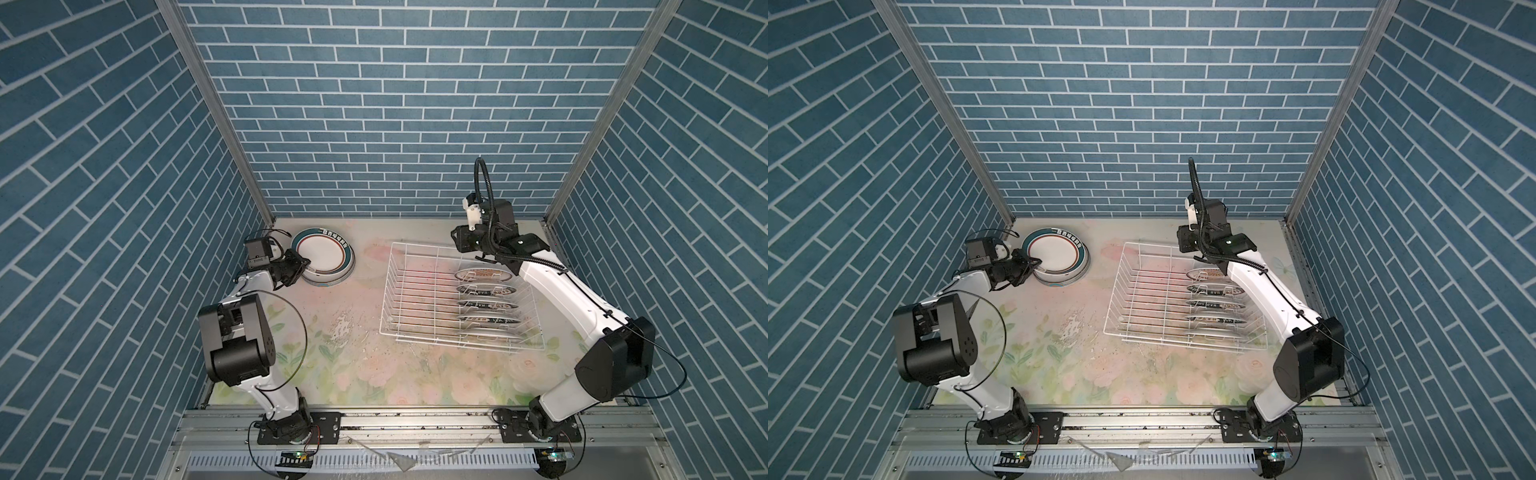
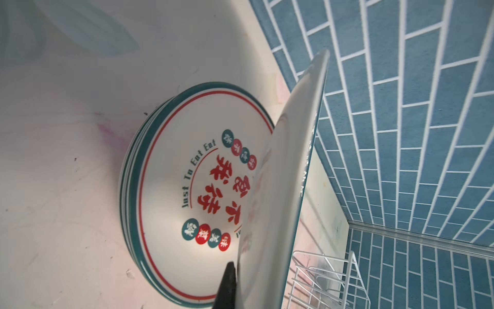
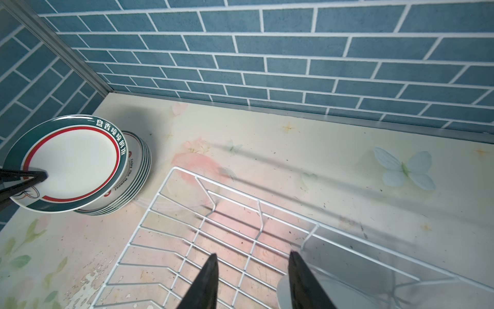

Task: Unload the plates from the dish rack
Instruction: 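Carry the plate to the stack with the left gripper while right returns to the rack, then lower the right gripper onto the next rack plate while the left releases the plate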

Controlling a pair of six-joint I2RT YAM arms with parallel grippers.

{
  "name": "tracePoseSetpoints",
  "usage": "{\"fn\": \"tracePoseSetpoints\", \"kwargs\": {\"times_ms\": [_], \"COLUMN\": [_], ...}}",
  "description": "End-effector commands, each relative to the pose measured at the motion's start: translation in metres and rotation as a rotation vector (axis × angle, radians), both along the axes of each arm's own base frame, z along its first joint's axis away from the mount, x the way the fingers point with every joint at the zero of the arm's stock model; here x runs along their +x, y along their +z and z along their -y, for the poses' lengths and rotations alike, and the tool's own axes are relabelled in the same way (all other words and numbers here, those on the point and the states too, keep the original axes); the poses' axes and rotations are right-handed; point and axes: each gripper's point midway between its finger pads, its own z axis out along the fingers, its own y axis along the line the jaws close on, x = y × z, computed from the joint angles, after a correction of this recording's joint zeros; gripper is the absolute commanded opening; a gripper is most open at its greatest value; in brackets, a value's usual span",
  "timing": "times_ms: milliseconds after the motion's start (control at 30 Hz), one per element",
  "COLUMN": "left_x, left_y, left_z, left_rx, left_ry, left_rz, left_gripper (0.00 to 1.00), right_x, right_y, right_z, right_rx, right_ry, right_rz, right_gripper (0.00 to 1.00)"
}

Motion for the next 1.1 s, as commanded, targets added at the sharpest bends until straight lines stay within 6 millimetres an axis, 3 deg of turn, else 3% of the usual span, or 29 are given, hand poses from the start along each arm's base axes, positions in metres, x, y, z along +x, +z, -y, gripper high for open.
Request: {"fn": "tracePoseSetpoints", "kwargs": {"times_ms": [0, 133, 367, 600, 700, 1067], "left_x": [0.013, 0.015, 0.011, -0.004, -0.009, -0.009], "left_y": [0.008, -0.002, -0.009, -0.020, -0.022, -0.034], "left_z": [-0.005, -0.005, -0.005, -0.011, -0.013, -0.006], "left_rx": [-0.003, -0.012, 0.004, 0.109, 0.185, 0.310], "left_ry": [-0.008, -0.016, -0.024, -0.029, -0.042, -0.099], "left_rz": [0.038, 0.011, -0.038, -0.150, -0.208, -0.309], "left_gripper": [0.03, 0.11, 0.39, 0.53, 0.68, 0.71], "right_x": [-0.009, -0.013, -0.021, -0.030, -0.033, -0.044], "right_y": [-0.028, -0.034, -0.044, -0.046, -0.044, -0.043], "right_z": [0.017, 0.019, 0.024, 0.028, 0.029, 0.031], "right_rx": [-0.115, -0.121, -0.158, -0.165, -0.162, -0.159], "right_ry": [-0.012, -0.013, 0.003, 0.011, 0.015, 0.043], "right_rz": [-0.051, -0.064, -0.103, -0.111, -0.108, -0.099], "right_gripper": [0.44, 0.44, 0.44, 0.44, 0.45, 0.45]}}
